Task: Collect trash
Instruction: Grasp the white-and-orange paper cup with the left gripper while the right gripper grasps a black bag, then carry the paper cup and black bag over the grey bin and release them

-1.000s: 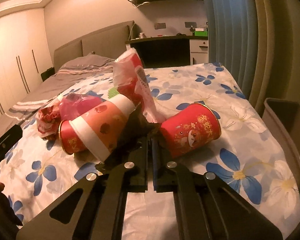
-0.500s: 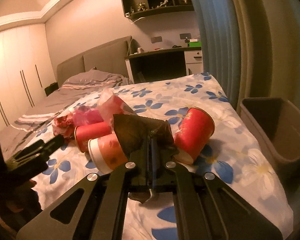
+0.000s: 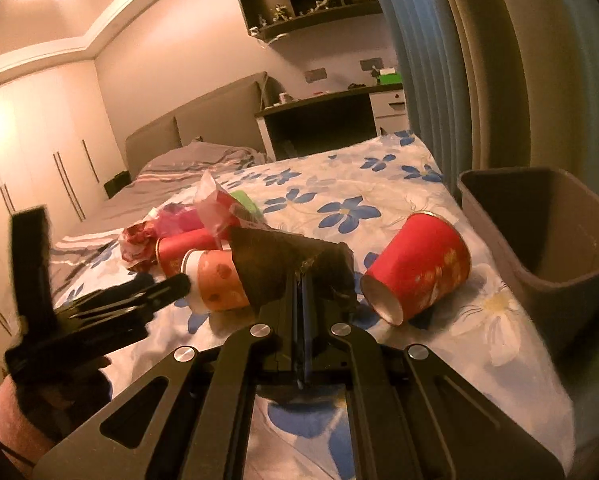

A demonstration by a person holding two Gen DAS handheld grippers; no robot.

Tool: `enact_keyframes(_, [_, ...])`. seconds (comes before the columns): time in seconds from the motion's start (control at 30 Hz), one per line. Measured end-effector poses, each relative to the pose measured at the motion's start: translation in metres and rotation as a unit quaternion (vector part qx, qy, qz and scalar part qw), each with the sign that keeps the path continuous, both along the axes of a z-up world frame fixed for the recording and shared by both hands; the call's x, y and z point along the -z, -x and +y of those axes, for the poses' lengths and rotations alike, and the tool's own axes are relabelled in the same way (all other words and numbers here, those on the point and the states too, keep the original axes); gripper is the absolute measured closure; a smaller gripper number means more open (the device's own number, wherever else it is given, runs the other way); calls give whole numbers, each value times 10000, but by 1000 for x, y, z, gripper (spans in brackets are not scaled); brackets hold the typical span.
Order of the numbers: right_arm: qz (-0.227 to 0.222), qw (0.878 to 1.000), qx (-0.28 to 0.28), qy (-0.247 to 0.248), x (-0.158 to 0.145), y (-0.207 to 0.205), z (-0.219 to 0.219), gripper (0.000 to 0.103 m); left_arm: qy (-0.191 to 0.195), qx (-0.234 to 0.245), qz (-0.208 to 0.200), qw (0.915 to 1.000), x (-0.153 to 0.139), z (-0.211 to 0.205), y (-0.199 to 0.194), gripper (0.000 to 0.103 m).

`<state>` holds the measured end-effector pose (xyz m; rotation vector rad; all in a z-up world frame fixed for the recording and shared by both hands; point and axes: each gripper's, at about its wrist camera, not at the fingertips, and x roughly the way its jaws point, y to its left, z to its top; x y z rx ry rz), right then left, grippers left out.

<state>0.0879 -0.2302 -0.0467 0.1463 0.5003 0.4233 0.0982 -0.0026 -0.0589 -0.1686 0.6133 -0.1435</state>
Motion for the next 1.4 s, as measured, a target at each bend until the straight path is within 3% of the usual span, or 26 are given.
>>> enact_keyframes(0.37, [-166,9990,-151,-376,-18,23,-26,100,34,184,82,9998,-2,-11,-15,50])
enact_keyframes(0.6, [-268,9988,-87,-396,-25,29,-35,100,221,407,322,9984,6,-10,-24,88])
enact_keyframes(0.8, [-314,9988,0,-389,-30,33,-39,100,268,610,165,9976,1,-15,-17,101])
enact_keyframes(1.17, [-735,9964,97,-413,-54,43,-45,100,244,773,-557,9952,-46,-20,19,101])
enact_keyframes(1.4, [-1062,9928,442,-342,-72,43,-62,100,141,845,-796,9931,-70,-34,16,101])
